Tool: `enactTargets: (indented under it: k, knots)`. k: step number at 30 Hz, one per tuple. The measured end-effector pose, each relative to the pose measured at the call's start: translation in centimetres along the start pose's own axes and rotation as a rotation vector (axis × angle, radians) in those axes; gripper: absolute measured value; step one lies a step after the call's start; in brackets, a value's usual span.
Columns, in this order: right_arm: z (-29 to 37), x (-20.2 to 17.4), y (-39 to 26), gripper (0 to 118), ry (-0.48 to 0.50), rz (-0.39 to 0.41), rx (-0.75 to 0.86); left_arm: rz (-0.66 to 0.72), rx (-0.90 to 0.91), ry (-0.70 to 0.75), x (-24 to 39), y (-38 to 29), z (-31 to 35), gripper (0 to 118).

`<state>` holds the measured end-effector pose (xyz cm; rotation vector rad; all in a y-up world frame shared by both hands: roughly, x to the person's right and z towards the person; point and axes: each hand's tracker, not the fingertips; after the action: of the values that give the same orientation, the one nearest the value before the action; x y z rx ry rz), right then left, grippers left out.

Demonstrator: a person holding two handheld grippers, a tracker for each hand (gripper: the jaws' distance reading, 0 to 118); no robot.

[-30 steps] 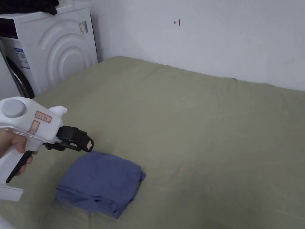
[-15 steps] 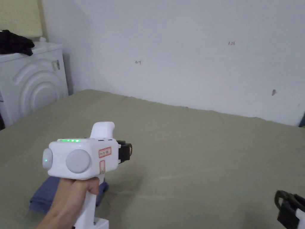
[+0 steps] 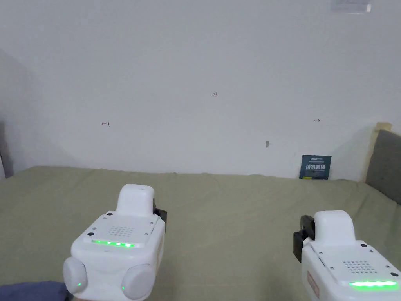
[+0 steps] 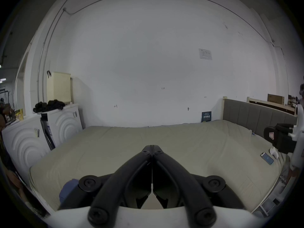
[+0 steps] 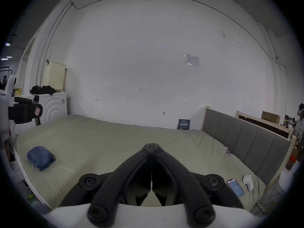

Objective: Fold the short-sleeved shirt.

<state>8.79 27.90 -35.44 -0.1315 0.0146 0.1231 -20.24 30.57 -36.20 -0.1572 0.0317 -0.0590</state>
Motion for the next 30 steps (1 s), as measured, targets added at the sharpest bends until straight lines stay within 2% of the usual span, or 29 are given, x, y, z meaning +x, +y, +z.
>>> enactTargets:
  k: [20,21,22,23,24,25,26,27,30]
  knots:
    - [1.1,0.4,1.5,1,-0.01,-0.029,0.053,-0.009,-0.002,0.027,-0.8,0.4,1.0,0]
    - [1.0,0.5,1.6,9,-0.006,-0.034,0.054,-0.01,-0.004,0.024,-0.8,0.4,0.9,6]
    - [1.0,0.6,1.6,27,-0.005,-0.039,0.053,-0.011,-0.005,0.023,-0.7,0.4,0.8,35]
    - [0.9,0.7,1.6,62,-0.002,-0.042,0.048,-0.019,-0.013,0.023,-0.5,0.5,0.6,85]
    - [0.8,0.7,1.6,111,-0.003,-0.044,0.046,-0.024,-0.035,0.019,-0.5,0.4,0.2,118]
    - [0.5,0.9,1.6,118,0.001,-0.048,0.039,0.007,-0.103,0.062,-0.5,-0.3,0.1,118]
    - [0.9,0.9,1.2,118,-0.038,-0.07,0.035,-0.025,0.001,0.039,-0.3,-0.3,-0.2,118]
    - [1.0,0.9,1.6,118,-0.002,-0.056,0.077,-0.026,-0.022,0.04,-0.3,-0.4,-0.1,118]
    - [0.7,1.1,2.0,118,0.001,-0.055,0.057,-0.019,-0.013,0.056,-0.5,-0.4,0.0,118]
